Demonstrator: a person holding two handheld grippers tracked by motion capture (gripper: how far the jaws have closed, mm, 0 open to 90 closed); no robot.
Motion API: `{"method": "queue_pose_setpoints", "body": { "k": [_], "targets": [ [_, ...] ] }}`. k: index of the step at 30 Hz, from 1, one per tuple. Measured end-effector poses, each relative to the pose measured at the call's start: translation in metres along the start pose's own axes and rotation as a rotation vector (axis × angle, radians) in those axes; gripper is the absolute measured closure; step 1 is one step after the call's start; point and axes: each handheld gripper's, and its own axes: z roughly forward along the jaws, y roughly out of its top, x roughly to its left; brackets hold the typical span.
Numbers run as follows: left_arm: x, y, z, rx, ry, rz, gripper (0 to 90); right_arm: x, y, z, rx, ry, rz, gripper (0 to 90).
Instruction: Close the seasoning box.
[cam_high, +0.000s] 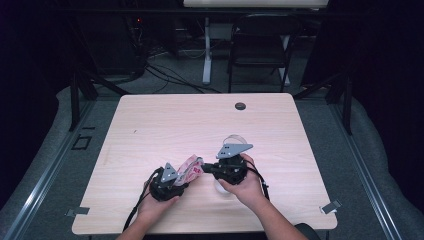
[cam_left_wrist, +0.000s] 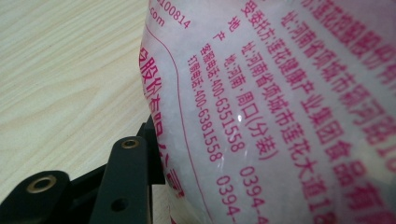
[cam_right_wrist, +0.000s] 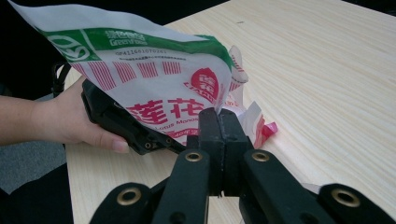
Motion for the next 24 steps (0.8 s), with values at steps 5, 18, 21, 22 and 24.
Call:
{"method": "queue_pose_setpoints", "body": {
  "k": [5, 18, 21, 22, 24],
  "targets": [
    [-0.002, 0.004, -0.004, -0.009, 0.008, 0.011, 57.2, -0.002, 0.001, -0.004, -0.022, 0.001, 0.014, 90.0],
    [-0.002, 0.012, -0.015, -0.019, 0.030, 0.008, 57.7, -0.003, 0.004, -0.013, -0.064, -0.006, 0.017, 89.1],
    [-0.002, 0.013, -0.016, -0.021, 0.035, 0.006, 57.8, -0.003, 0.004, -0.014, -0.070, -0.007, 0.019, 87.7],
    [-0.002, 0.013, -0.017, -0.015, 0.038, 0.007, 57.8, -0.004, 0.005, -0.014, -0.070, -0.005, 0.022, 86.4],
    [-0.002, 0.014, -0.017, -0.009, 0.041, 0.013, 57.8, -0.005, 0.005, -0.015, -0.062, -0.002, 0.022, 85.0]
  ]
}}
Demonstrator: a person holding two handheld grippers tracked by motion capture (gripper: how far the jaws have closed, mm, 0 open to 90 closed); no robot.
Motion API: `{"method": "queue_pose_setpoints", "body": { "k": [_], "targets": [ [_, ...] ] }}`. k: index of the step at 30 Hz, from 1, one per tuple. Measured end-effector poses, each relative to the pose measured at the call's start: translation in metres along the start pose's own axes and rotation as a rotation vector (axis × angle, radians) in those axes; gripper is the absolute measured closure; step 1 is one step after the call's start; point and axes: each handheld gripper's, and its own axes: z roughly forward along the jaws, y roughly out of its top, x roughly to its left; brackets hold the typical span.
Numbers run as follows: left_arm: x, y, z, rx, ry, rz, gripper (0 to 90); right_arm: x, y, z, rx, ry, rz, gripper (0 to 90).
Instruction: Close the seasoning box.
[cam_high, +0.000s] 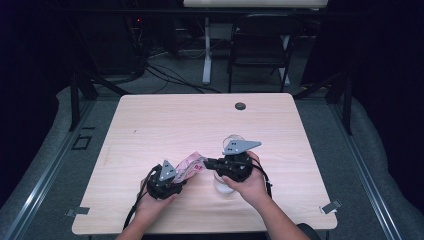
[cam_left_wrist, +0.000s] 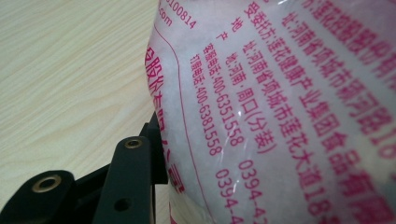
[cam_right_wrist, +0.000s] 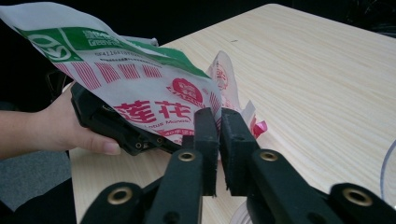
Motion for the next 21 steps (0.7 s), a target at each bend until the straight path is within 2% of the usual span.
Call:
{"method": "queue_pose_setpoints", "body": {
  "k": [12, 17, 21],
  "targets": [
    [-0.004, 0.008, -0.001, -0.014, 0.009, 0.014, 58.1, 0.001, 0.003, -0.008, -0.013, -0.020, -0.007, 73.1],
    [0.000, 0.014, -0.002, -0.030, 0.011, 0.007, 58.3, 0.002, 0.006, -0.015, -0.009, -0.051, -0.028, 66.3],
    [0.001, 0.018, -0.002, -0.042, 0.015, 0.004, 58.4, 0.001, 0.007, -0.020, -0.014, -0.070, -0.027, 63.6]
  ]
}}
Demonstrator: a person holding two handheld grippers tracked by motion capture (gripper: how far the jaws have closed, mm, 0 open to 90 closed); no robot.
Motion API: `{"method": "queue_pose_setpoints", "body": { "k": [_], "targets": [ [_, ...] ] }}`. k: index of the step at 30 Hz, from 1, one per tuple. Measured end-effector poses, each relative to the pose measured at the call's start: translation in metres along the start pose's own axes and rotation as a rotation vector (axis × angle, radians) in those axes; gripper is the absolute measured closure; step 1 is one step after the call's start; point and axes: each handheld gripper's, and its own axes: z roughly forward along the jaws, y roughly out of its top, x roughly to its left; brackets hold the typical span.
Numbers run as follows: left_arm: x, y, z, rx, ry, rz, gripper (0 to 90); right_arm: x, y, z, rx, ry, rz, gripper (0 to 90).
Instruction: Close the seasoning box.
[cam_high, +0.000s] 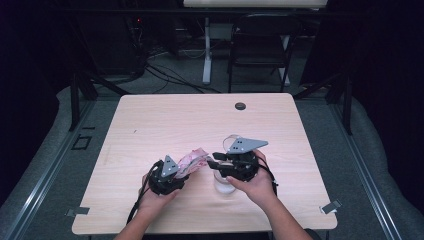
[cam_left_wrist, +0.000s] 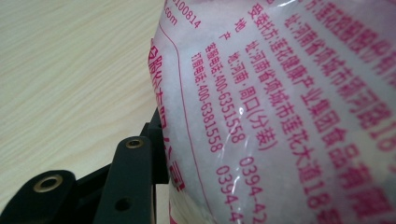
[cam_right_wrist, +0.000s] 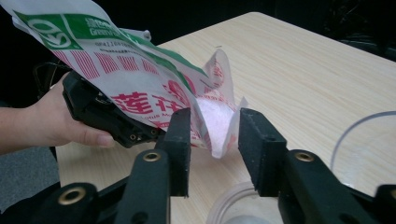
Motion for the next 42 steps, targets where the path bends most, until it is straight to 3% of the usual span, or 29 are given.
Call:
{"method": "queue_pose_setpoints", "body": {
  "k": [7, 13, 18, 21, 27, 30, 35, 42],
  "targets": [
    [0.003, 0.007, 0.001, -0.001, 0.034, 0.015, 58.4, -0.005, 0.007, -0.006, -0.015, -0.032, -0.030, 54.8],
    [0.005, 0.011, 0.002, -0.003, 0.052, 0.020, 58.5, -0.004, 0.021, -0.006, -0.011, -0.022, -0.062, 53.2],
    [0.006, 0.013, 0.002, -0.003, 0.064, 0.024, 58.5, -0.002, 0.030, -0.008, 0.008, -0.040, -0.123, 51.4],
    [0.006, 0.013, 0.001, 0.000, 0.070, 0.025, 58.5, 0.001, 0.028, -0.010, -0.027, -0.056, -0.175, 52.0],
    [0.006, 0.013, 0.000, -0.003, 0.082, 0.023, 58.6, 0.004, 0.024, -0.012, -0.038, -0.047, -0.156, 58.2],
    [0.005, 0.014, -0.001, 0.002, 0.089, 0.035, 58.6, 0.004, 0.021, -0.013, -0.017, -0.029, -0.150, 60.6],
    [0.003, 0.014, 0.001, 0.009, 0.094, 0.045, 58.6, 0.009, 0.018, -0.015, -0.024, -0.057, -0.198, 56.7],
    [-0.001, 0.014, 0.001, 0.021, 0.114, 0.087, 58.6, 0.013, 0.018, -0.015, -0.022, -0.059, -0.271, 58.0]
  ]
}}
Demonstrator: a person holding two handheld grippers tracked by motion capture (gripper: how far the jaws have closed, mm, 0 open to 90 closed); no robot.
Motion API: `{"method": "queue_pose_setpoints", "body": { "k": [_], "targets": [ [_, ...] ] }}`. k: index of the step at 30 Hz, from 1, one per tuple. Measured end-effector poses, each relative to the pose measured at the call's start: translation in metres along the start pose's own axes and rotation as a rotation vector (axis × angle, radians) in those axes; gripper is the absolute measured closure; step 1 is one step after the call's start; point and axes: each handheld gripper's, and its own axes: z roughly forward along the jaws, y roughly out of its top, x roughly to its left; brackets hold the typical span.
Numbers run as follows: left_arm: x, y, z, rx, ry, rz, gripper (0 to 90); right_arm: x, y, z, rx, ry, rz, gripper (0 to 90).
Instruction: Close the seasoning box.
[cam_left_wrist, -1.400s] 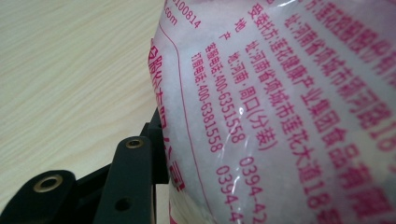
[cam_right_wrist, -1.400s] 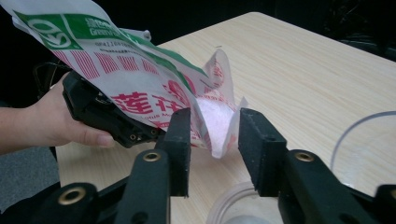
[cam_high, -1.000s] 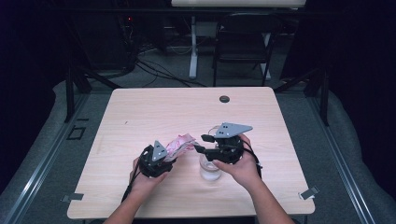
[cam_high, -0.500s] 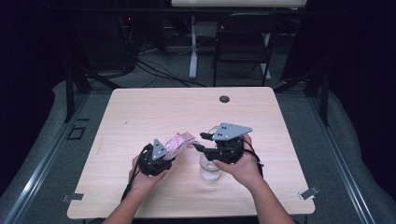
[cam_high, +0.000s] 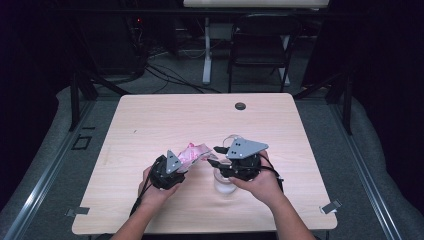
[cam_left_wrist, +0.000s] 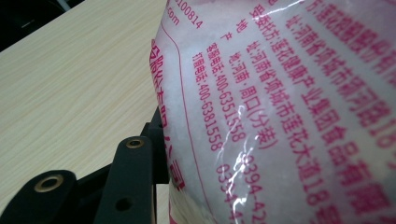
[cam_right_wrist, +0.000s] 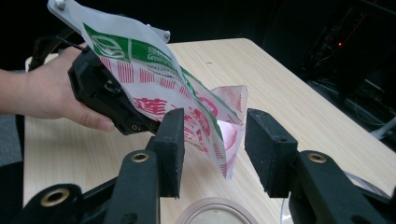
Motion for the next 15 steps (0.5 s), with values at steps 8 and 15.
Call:
{"method": "queue_pose_setpoints", "body": {
  "k": [8, 15],
  "targets": [
    [-0.0040, 0.0004, 0.0011, 0.005, 0.008, 0.023, 58.6, 0.0029, 0.0019, -0.0029, -0.022, 0.013, -0.011, 58.5],
    [-0.0040, 0.0001, 0.0001, 0.009, 0.011, 0.025, 58.7, 0.0076, 0.0027, 0.0012, -0.016, -0.001, -0.053, 55.1]
  ]
}}
